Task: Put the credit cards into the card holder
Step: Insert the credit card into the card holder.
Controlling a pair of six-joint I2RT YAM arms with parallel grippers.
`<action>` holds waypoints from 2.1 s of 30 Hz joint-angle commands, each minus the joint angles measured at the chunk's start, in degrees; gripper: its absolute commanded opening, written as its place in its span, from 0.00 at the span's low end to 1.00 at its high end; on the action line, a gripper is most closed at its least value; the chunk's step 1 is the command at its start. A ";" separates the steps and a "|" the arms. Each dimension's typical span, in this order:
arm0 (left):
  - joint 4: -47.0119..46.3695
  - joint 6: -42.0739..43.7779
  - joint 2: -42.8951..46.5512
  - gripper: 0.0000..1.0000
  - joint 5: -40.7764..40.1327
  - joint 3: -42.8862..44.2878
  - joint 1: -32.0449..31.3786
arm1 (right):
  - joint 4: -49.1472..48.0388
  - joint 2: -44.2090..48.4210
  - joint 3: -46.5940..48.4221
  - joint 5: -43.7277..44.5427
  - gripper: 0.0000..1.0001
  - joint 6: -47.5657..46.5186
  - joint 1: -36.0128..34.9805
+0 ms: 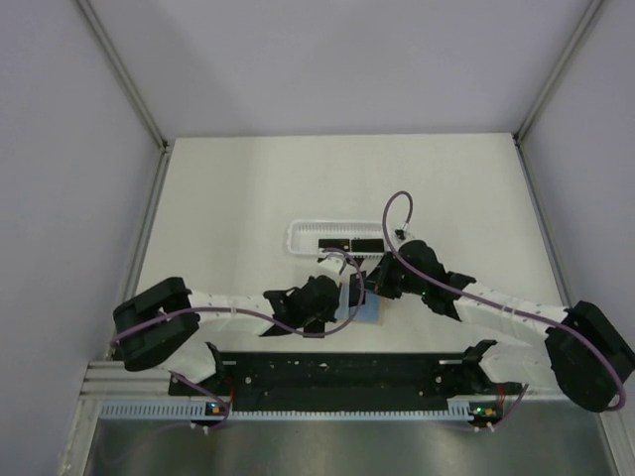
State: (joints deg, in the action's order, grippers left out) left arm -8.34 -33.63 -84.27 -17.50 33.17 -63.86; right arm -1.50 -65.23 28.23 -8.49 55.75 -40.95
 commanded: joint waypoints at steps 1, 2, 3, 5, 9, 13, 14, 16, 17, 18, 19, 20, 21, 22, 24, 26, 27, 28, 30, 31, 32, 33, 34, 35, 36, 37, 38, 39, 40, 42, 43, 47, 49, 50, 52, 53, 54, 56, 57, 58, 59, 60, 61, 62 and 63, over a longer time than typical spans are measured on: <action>-1.07 -1.18 2.79 0.00 -1.05 -0.91 -0.04 | -10.80 -4.81 -2.38 -1.62 0.00 3.66 0.26; -1.15 -1.18 3.06 0.00 -1.05 -1.00 -0.04 | -11.85 -5.95 -3.00 -1.62 0.00 3.84 0.08; -1.33 -1.18 3.32 0.00 -0.96 -1.26 -0.04 | -12.73 -6.66 -3.35 -1.62 0.00 3.93 -0.09; -1.59 -1.18 3.67 0.00 -1.05 -1.61 -0.04 | -13.88 -8.59 -3.97 -1.70 0.00 3.93 -0.27; -1.42 -1.62 4.20 0.00 -1.49 -2.05 -0.04 | -15.55 -10.26 -5.72 -1.35 0.00 3.84 -0.54; -1.68 -2.06 4.81 0.00 -1.75 -3.02 -0.04 | -17.39 -11.58 -7.31 -1.26 0.00 3.67 -0.62; -1.77 -2.23 4.90 0.00 -1.93 -3.28 -0.04 | -17.92 -11.76 -7.48 -1.26 0.00 3.67 -0.71; -1.68 -2.58 5.08 0.00 -2.10 -3.81 -0.04 | -18.98 -12.28 -8.19 -1.18 0.00 3.67 -0.71; -1.77 -2.85 5.17 0.00 -2.36 -4.07 -0.04 | -19.33 -12.46 -8.36 -1.18 0.00 3.67 -0.62; -1.77 -3.02 5.34 0.00 -2.63 -4.34 -0.13 | -19.59 -12.64 -8.54 -1.18 0.00 3.75 -0.62; -1.42 -3.28 5.26 0.00 -2.80 -4.77 -0.04 | -20.03 -12.99 -8.71 -1.18 0.00 3.76 -0.62; -1.42 -3.55 5.43 0.00 -2.98 -4.95 -0.04 | -20.73 -13.25 -8.80 -1.35 0.00 3.76 -0.62; -1.33 -3.81 5.61 0.00 -3.16 -5.30 -0.04 | -21.26 -13.43 -8.98 -1.44 0.00 3.76 -0.62; -1.16 -3.99 5.87 0.00 -3.33 -5.57 -0.04 | -21.61 -13.69 -9.07 -1.53 0.00 3.76 -0.71; -0.63 -4.60 6.22 0.00 -3.95 -6.10 -0.04 | -21.97 -14.04 -9.33 -1.44 0.00 3.49 -0.62; 0.25 -5.22 7.10 0.00 -5.35 -6.71 -0.13 | -21.88 -14.05 -9.86 -1.27 0.00 3.40 -0.62; 0.60 -5.48 7.45 0.00 -5.96 -6.97 -0.04 | -21.97 -13.78 -10.03 -1.18 0.00 3.32 -0.71; 0.87 -5.66 7.71 0.00 -6.58 -7.24 -0.04 | -21.71 -13.69 -10.38 -1.00 0.00 3.32 -0.62; 2.09 -6.45 8.24 0.00 -7.81 -7.59 -0.04 | -21.53 -13.00 -10.82 -0.83 0.00 3.14 -0.62; 2.36 -6.63 8.51 0.00 -8.25 -7.77 0.05 | -21.53 -12.47 -11.17 -0.74 0.00 3.23 -0.62; 2.45 -6.71 8.59 0.00 -8.34 -7.85 0.05 | -21.62 -11.77 -11.61 -0.74 0.00 3.23 -0.54; 2.45 -6.71 8.68 0.00 -8.26 -8.03 0.13 | -21.62 -10.98 -11.88 -0.82 0.00 3.14 -0.62; 2.28 -6.71 8.60 0.00 -8.17 -8.12 0.13 | -21.62 -10.19 -11.97 -0.82 0.00 3.05 -0.62; 2.10 -6.71 8.33 0.00 -7.91 -8.21 0.13 | -21.62 -9.22 -11.97 -0.82 0.00 2.97 -0.62; 1.92 -6.63 8.07 0.00 -7.73 -8.21 0.13 | -21.62 -8.43 -11.97 -0.91 0.00 2.79 -0.62; 1.84 -6.71 7.89 0.00 -7.47 -8.21 0.22 | -21.71 -7.64 -11.97 -1.00 0.00 2.62 -0.71; 1.66 -6.63 7.46 0.00 -7.29 -8.12 0.14 | -21.79 -6.85 -11.88 -1.09 0.00 2.44 -0.62; 1.57 -6.63 7.19 0.00 -7.20 -8.12 0.05 | -21.88 -6.40 -11.62 -1.35 0.00 2.35 -0.62; 1.31 -6.71 6.84 0.00 -6.94 -8.12 0.22 | -22.14 -6.05 -11.53 -1.61 0.00 2.35 -0.62; 1.04 -6.71 6.49 0.00 -6.59 -8.12 0.22 | -22.76 -6.13 -11.00 -2.05 0.00 2.44 -0.62; 0.87 -6.80 6.31 0.00 -6.32 -8.12 0.14 | -23.11 -6.48 -10.83 -2.32 0.00 2.52 -0.62; 0.78 -6.80 6.13 0.00 -6.06 -8.12 0.13 | -25.30 -9.55 -10.65 -2.93 0.00 3.40 -0.62; 0.78 -6.80 6.22 0.00 -5.88 -8.21 0.13 | -26.88 -11.31 -10.82 -3.28 0.00 4.19 -0.62; 0.87 -6.80 6.31 0.00 -6.06 -8.29 0.13 | -28.02 -12.28 -11.09 -3.46 0.00 4.72 -0.62; 0.78 -6.72 6.40 0.00 -5.97 -8.38 0.13 | -30.22 -13.95 -11.53 -3.99 0.00 5.60 -0.71; 0.78 -6.71 6.31 0.00 -5.88 -8.47 0.13 | -31.28 -15.09 -11.70 -4.25 0.00 6.12 -0.62; 0.78 -6.71 6.40 0.00 -5.88 -8.47 0.13 | -32.42 -15.88 -11.79 -4.51 0.00 6.39 -0.62; 0.69 -6.80 6.31 0.00 -5.62 -8.47 0.05 | -34.09 -17.82 -11.79 -5.04 0.00 7.18 -0.62; 0.69 -6.80 6.14 0.00 -5.53 -8.56 0.13 | -35.06 -18.69 -11.79 -5.30 0.00 7.44 -0.62; 0.60 -6.80 6.13 0.00 -5.53 -8.56 0.22 | -36.37 -19.57 -11.97 -5.74 0.00 7.80 -0.62; 0.60 -6.80 6.13 0.00 -5.44 -8.56 0.22 | -37.25 -20.37 -11.97 -6.01 0.00 7.97 -0.62; 0.52 -6.72 6.05 0.00 -5.44 -8.56 0.14 | -38.05 -21.42 -11.97 -6.36 0.00 8.32 -0.62; 0.52 -6.71 6.05 0.00 -5.44 -8.56 0.13 | -38.75 -21.86 -11.97 -6.54 0.00 8.41 -0.62; 0.52 -6.71 6.05 0.00 -5.36 -8.56 0.13 | -39.37 -22.56 -11.88 -6.80 0.00 8.59 -0.62; 0.52 -6.71 5.96 0.00 -5.36 -8.56 0.13 | -39.98 -23.27 -11.79 -6.89 0.00 8.76 -0.62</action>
State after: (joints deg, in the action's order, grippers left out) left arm -7.66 -40.36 -77.14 -23.64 25.69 -63.81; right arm -36.58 -85.71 16.80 -14.35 63.64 -41.25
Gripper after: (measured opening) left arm 0.012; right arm 0.005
